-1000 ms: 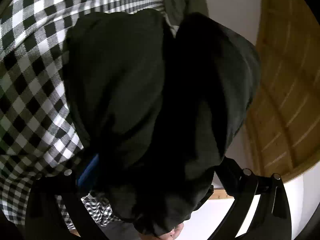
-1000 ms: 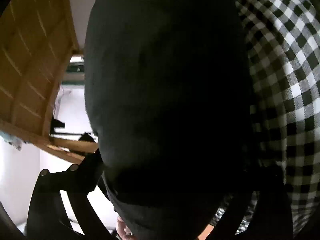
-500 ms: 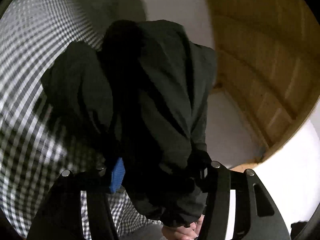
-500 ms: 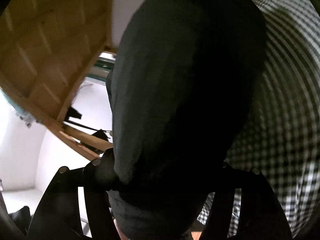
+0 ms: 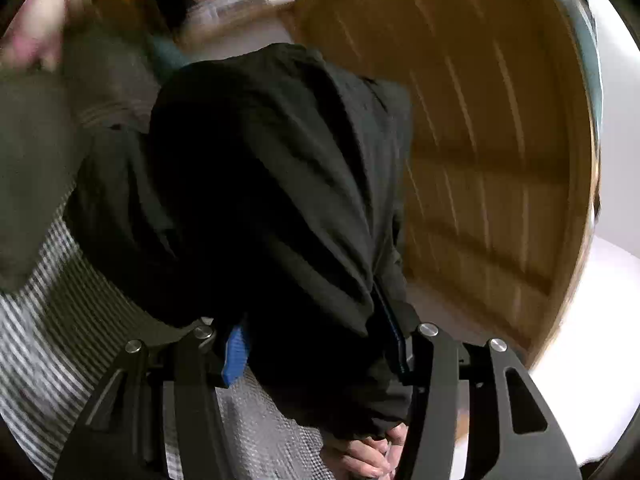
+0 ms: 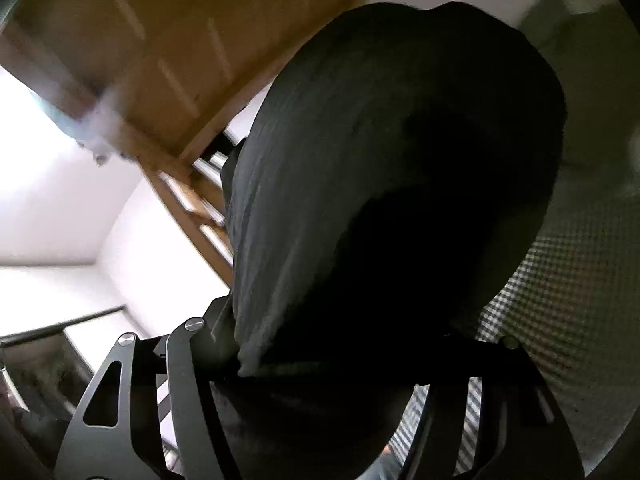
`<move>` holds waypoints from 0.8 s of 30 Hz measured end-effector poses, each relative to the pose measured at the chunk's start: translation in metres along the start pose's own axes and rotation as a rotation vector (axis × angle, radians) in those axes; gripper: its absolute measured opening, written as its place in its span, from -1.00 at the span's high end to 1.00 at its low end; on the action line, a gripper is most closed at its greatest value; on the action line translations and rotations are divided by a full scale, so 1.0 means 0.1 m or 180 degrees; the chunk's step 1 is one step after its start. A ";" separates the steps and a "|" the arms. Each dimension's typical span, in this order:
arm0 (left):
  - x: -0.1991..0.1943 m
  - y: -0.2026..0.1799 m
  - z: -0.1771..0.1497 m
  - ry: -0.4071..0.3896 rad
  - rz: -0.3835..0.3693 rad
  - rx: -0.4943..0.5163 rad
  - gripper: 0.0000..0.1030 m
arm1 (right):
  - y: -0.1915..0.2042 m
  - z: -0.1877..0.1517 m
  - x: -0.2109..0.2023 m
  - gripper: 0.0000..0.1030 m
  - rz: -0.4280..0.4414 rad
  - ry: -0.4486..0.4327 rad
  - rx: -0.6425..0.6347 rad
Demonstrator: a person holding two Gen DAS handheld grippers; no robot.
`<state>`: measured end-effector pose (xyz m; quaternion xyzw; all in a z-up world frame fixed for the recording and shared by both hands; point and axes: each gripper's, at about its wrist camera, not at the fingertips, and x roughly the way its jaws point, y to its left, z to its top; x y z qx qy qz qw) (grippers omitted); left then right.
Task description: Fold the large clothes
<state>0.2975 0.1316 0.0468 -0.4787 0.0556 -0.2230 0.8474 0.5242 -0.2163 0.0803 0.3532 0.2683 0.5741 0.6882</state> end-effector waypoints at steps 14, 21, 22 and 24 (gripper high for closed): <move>-0.47 1.93 0.92 0.0158 0.1154 -0.0948 -0.71 | -1.64 -0.76 2.46 -0.88 -0.0515 0.0825 0.1152; -0.57 0.03 0.94 -0.0317 0.1416 0.0920 -0.89 | -1.45 -0.45 2.87 -0.73 -0.0598 0.1184 0.1009; -0.41 -0.19 1.07 -0.0298 0.1542 0.1260 -0.89 | -1.44 -0.46 2.92 -0.72 -0.0604 0.1196 0.1005; -0.02 -0.32 1.40 -0.0208 0.1909 0.1737 -0.89 | -1.35 -0.48 2.95 -0.74 -0.0729 0.1197 0.0912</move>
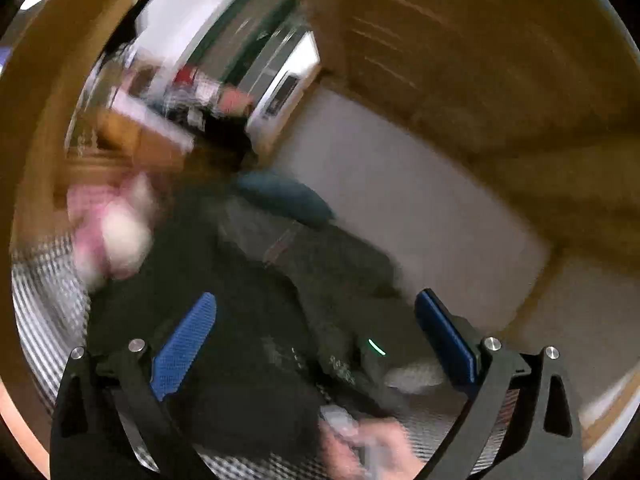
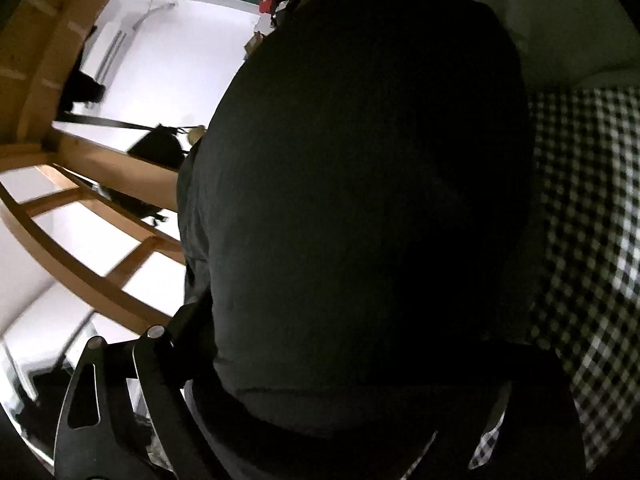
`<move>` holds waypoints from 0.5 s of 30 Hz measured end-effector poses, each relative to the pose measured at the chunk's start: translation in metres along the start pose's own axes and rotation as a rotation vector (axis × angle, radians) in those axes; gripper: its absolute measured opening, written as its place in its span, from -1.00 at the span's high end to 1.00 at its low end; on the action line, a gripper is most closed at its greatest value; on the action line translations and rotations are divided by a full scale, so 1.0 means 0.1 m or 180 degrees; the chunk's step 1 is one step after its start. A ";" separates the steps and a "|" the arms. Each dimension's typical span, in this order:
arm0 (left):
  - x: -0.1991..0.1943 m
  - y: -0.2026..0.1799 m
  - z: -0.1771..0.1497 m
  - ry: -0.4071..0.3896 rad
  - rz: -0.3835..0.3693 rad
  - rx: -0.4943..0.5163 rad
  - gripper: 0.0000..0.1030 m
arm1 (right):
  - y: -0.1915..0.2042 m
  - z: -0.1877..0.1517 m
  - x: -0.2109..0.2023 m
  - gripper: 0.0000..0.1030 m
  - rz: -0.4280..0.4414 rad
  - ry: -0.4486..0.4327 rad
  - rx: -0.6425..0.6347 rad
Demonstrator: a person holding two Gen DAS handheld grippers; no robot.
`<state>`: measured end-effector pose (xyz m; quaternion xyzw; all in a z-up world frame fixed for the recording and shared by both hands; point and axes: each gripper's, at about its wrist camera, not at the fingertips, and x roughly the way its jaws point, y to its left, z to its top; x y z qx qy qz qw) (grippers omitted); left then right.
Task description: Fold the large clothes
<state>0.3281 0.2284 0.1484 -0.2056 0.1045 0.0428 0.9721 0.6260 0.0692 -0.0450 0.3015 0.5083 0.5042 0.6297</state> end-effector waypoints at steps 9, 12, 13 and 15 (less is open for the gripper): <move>2.04 0.77 -0.15 0.1532 0.1373 0.0755 -0.91 | 0.43 -0.08 -0.54 -0.83 -0.0877 0.0068 -0.0708; 1.96 0.96 -0.12 0.1413 0.1395 0.0728 -0.91 | 0.84 -0.16 -0.74 -0.85 -0.1675 -0.0308 -0.1502; 2.03 1.08 -0.23 0.1433 0.1346 0.0656 -0.91 | 0.98 -0.18 -0.79 -0.85 -0.1848 -0.0433 -0.1698; 2.12 1.26 -0.31 0.1531 0.1173 0.0414 -0.92 | 1.20 -0.18 -0.69 -0.85 -0.1809 -0.0314 -0.2042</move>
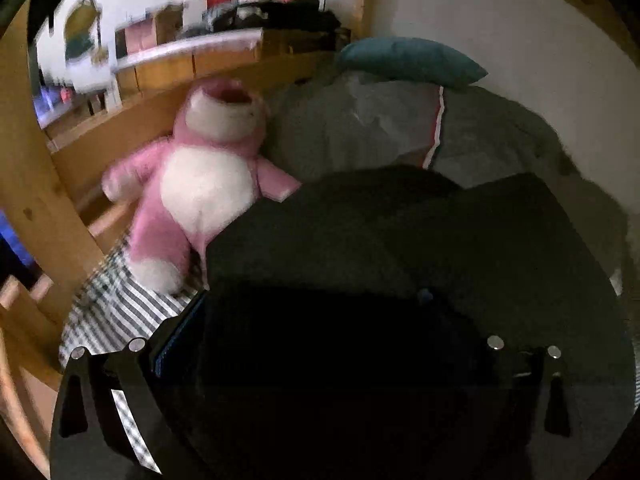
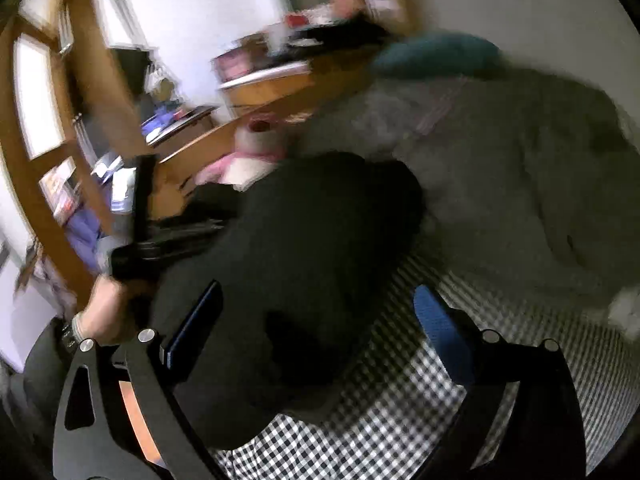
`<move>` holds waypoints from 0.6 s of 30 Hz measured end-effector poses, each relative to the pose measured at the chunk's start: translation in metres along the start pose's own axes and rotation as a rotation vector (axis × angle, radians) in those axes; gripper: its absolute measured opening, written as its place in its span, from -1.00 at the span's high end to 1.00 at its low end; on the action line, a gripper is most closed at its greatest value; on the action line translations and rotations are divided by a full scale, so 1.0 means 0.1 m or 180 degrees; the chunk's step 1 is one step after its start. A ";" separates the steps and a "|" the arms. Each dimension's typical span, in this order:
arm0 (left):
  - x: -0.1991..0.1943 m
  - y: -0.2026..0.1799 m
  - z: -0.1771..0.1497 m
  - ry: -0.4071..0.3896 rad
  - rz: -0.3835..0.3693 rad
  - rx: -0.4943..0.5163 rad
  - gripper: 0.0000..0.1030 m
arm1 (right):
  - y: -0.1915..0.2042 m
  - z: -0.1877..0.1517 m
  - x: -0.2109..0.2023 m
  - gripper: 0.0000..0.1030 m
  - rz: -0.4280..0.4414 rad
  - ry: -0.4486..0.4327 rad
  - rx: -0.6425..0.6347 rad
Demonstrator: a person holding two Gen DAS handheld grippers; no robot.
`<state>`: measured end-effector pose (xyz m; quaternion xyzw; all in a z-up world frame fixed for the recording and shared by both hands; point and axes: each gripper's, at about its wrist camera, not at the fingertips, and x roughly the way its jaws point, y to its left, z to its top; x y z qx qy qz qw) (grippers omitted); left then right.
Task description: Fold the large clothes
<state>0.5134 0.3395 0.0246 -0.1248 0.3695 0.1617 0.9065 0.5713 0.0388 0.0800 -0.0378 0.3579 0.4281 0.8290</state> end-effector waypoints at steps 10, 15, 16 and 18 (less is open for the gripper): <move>0.30 -0.05 -0.26 -0.0016 -0.0004 0.0235 -0.92 | 0.03 -0.21 1.13 -0.95 0.0172 0.0790 -0.0190; 0.33 -0.19 -0.23 -0.0040 0.0163 0.0301 -0.92 | -0.12 -0.32 1.06 -0.95 0.0254 0.0575 -0.0040; 0.27 -0.21 -0.21 -0.0048 0.0155 0.0274 -0.92 | -0.08 -0.31 0.98 -0.95 0.0253 0.0447 -0.0022; 0.07 -0.22 -0.19 -0.0139 0.0257 0.0258 -0.92 | -0.10 -0.36 0.83 -0.95 0.0261 0.0306 0.0229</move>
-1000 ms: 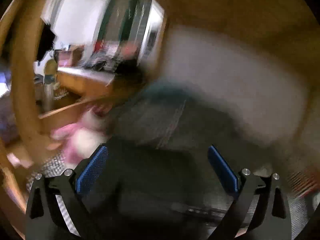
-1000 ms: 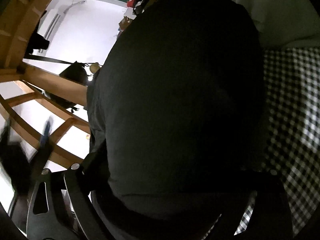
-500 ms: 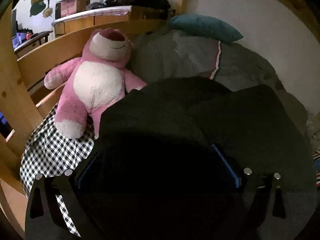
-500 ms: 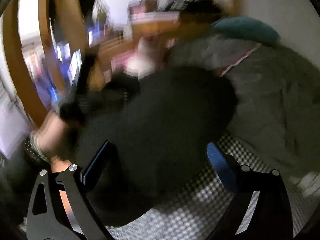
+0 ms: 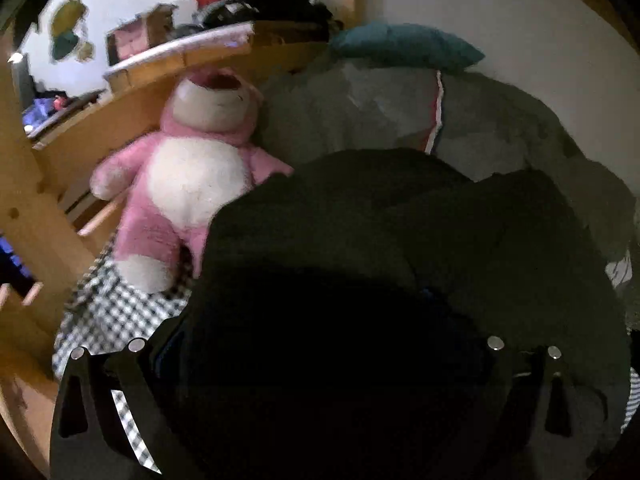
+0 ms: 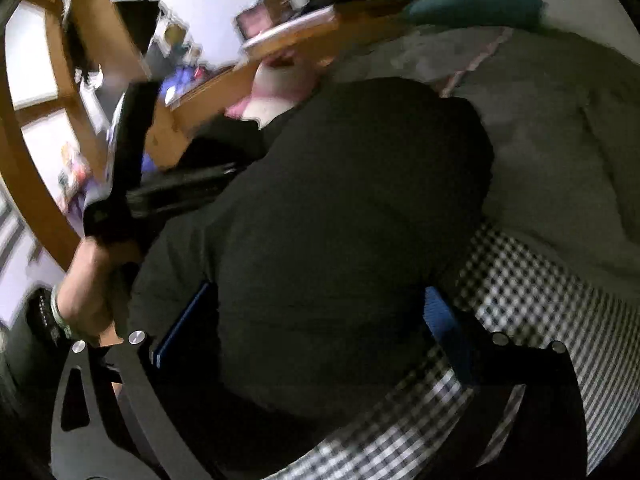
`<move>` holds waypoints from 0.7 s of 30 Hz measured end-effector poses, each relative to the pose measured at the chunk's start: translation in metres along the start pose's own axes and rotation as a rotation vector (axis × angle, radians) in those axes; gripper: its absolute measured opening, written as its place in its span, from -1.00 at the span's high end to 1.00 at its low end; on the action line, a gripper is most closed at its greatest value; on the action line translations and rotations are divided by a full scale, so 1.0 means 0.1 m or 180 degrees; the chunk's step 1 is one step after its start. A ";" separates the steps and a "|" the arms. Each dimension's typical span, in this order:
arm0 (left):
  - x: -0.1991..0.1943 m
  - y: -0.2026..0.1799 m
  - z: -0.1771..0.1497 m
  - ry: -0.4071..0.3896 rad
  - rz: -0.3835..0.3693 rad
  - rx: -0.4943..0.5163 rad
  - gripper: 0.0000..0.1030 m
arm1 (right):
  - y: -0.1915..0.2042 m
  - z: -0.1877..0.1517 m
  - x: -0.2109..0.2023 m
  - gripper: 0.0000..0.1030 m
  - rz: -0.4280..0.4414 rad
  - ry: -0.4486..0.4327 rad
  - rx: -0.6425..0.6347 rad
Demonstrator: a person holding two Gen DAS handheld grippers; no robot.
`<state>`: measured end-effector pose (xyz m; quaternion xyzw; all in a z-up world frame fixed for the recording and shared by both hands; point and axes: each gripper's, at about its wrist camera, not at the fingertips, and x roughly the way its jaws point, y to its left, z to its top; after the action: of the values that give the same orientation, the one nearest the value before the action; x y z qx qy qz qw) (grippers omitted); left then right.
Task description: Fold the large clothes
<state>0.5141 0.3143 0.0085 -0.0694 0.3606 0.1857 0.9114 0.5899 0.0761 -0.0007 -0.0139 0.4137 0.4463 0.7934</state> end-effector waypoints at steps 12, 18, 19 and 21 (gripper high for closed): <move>-1.32 -0.35 -0.27 -0.0379 -0.0441 -0.0359 -0.91 | -0.02 -0.26 -0.69 -0.95 -0.0628 -0.0344 0.0370; -1.52 -0.71 -0.49 -0.0293 -0.0461 -0.0285 -0.91 | -0.22 -0.55 -1.02 -0.95 -0.0763 -0.0279 0.0551; -1.56 -0.76 -0.53 -0.0283 -0.0450 -0.0267 -0.91 | -0.24 -0.60 -1.09 -0.95 -0.0786 -0.0279 0.0560; -1.65 -0.87 -0.63 -0.0262 -0.0416 -0.0217 -0.91 | -0.27 -0.71 -1.23 -0.95 -0.0905 -0.0225 0.0561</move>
<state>0.3974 0.1706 0.0740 -0.1161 0.3111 0.1406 0.9327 0.5317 -0.0532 0.0255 0.0131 0.4170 0.2916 0.8608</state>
